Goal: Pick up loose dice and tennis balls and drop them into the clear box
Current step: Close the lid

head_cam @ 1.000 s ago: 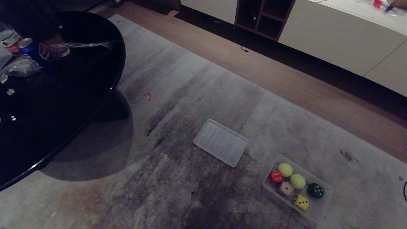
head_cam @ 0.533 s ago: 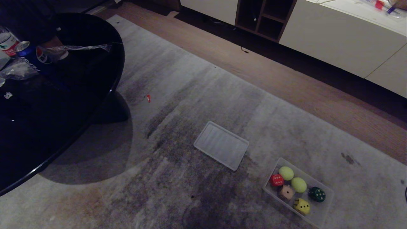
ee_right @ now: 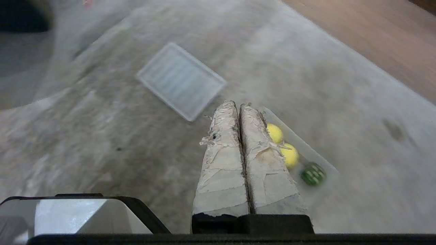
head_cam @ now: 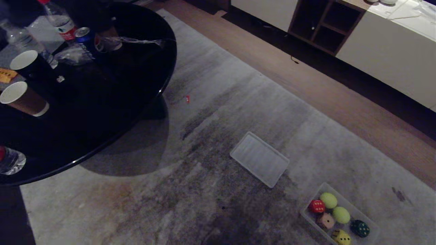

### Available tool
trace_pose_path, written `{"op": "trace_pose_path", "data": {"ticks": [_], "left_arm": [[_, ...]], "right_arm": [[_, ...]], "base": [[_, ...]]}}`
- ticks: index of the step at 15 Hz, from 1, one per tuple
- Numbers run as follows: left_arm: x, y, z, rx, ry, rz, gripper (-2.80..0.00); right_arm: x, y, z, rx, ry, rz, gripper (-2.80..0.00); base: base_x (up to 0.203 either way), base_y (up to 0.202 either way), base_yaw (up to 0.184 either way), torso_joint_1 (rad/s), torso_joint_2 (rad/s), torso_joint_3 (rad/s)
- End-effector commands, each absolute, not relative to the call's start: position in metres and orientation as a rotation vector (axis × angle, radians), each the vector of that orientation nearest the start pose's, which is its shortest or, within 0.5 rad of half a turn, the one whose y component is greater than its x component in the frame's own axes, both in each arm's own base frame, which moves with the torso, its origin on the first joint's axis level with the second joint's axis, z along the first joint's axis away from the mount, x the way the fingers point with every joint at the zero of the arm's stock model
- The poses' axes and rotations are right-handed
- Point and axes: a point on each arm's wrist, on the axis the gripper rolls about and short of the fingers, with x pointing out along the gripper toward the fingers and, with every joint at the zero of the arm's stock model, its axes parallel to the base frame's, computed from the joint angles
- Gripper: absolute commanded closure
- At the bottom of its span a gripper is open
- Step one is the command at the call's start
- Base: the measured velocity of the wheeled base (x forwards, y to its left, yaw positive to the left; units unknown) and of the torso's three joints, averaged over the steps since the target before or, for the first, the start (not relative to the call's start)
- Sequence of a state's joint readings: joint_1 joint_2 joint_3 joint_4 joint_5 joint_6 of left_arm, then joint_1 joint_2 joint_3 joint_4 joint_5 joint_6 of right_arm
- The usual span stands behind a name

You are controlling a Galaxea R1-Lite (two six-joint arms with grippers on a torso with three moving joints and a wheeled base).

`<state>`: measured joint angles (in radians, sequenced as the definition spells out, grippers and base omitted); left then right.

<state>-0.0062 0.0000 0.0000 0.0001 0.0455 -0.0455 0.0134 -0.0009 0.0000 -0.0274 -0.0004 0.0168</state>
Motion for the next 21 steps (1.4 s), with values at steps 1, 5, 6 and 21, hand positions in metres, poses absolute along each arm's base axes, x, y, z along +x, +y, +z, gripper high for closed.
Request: {"op": "trace_pose_path", "data": {"ticks": [1, 5, 6, 21], "left_arm": [[-0.0226, 0.0011, 0.0751, -0.046, 0.002, 0.038, 0.00], [-0.0226, 0.0012, 0.0751, -0.047, 0.002, 0.040, 0.00], [-0.0226, 0.0012, 0.0751, -0.047, 0.002, 0.040, 0.00], [-0.0226, 0.0012, 0.0751, -0.049, 0.002, 0.040, 0.00]], "right_arm": [[-0.0221, -0.0003, 0.0758, 0.017, -0.018, 0.012, 0.00], [-0.0220, -0.0004, 0.0758, 0.020, -0.017, 0.011, 0.00], [-0.0220, -0.0003, 0.0758, 0.021, -0.017, 0.012, 0.00], [-0.0220, -0.0003, 0.0758, 0.023, -0.017, 0.012, 0.00]], "base": [[0.000, -0.005, 0.097, 0.007, 0.00, -0.002], [0.000, 0.000, 0.000, 0.000, 0.00, 0.000], [0.000, 0.000, 0.000, 0.000, 0.00, 0.000], [0.000, 0.000, 0.000, -0.004, 0.04, 0.029]]}}
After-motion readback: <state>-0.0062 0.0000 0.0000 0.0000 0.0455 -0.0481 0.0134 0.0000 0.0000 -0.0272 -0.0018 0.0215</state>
